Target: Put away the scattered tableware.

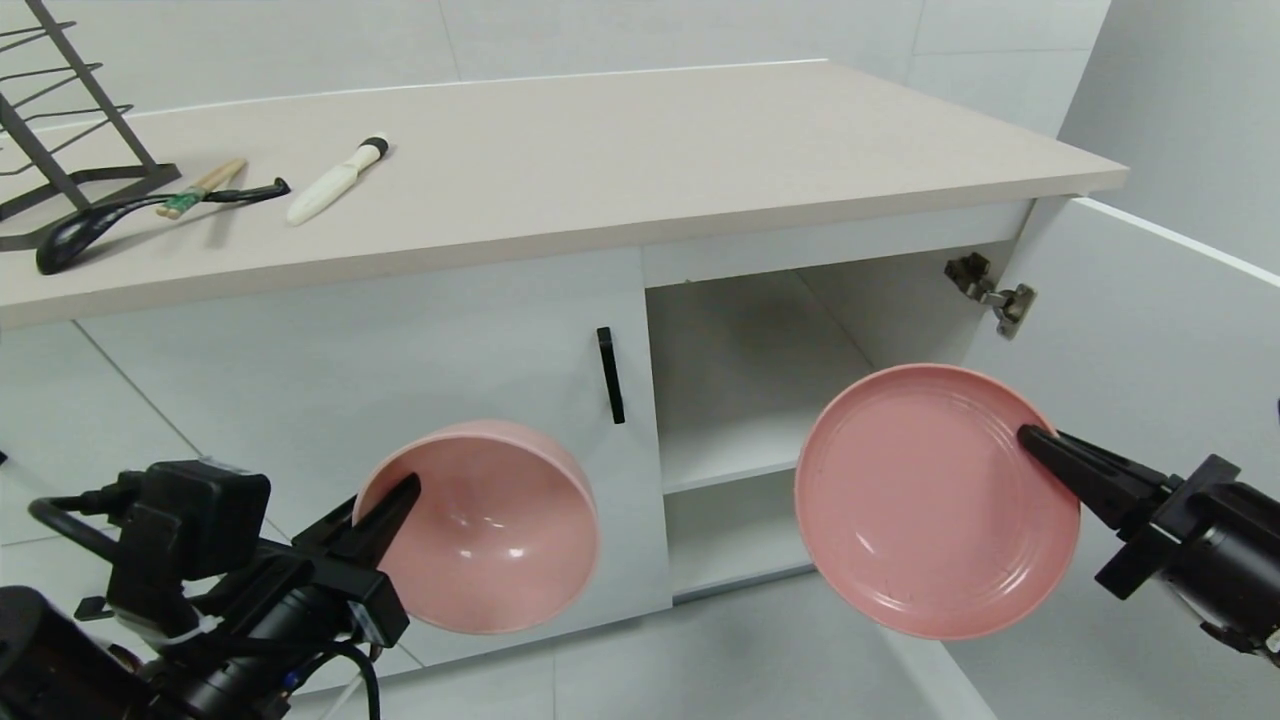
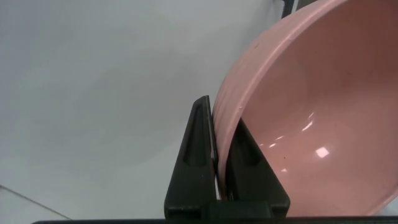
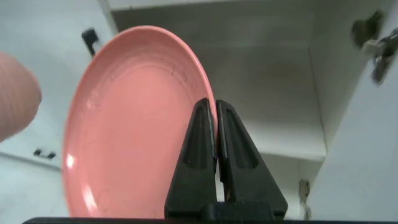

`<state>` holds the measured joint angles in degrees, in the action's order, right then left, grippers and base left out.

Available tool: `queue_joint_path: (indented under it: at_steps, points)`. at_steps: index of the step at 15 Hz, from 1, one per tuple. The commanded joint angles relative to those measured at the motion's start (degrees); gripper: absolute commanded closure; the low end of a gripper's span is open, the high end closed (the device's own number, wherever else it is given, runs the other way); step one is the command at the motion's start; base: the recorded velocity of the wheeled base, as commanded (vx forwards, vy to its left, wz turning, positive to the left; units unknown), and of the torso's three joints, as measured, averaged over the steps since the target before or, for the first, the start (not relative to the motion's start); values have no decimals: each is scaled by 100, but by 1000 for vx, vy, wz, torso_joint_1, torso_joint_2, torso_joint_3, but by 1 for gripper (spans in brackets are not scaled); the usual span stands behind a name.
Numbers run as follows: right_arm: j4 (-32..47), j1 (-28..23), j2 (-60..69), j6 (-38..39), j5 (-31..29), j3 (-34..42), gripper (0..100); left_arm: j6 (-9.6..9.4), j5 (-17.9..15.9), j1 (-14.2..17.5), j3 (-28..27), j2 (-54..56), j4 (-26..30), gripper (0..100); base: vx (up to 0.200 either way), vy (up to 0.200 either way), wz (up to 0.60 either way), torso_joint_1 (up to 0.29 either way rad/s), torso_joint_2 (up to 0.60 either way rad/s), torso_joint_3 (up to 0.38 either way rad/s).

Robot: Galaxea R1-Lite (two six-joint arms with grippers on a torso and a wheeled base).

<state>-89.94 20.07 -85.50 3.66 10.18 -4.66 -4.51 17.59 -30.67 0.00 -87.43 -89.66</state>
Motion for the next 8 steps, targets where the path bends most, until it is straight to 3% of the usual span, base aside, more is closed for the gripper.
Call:
queue_joint_path:
  at_steps: [1, 2, 4, 8]
  points:
    - [-6, 6, -704, -58, 2, -114, 100, -59, 51, 0, 0, 24, 107, 100, 200, 0, 0, 2, 2, -7]
    - [-6, 32, -845, -58, -7, -202, 100, -50, 51, 0, 0, 16, 107, 100, 200, 0, 0, 12, 7, -2]
    - [-6, 32, -1117, -58, -7, -220, 100, -68, 51, -18, 0, 16, 98, 100, 0, 0, 0, 0, 0, 0]
    - [-6, 24, -1293, -14, -25, -220, 100, -85, 43, -369, 0, 51, 142, 100, 0, 0, 0, 0, 0, 0]
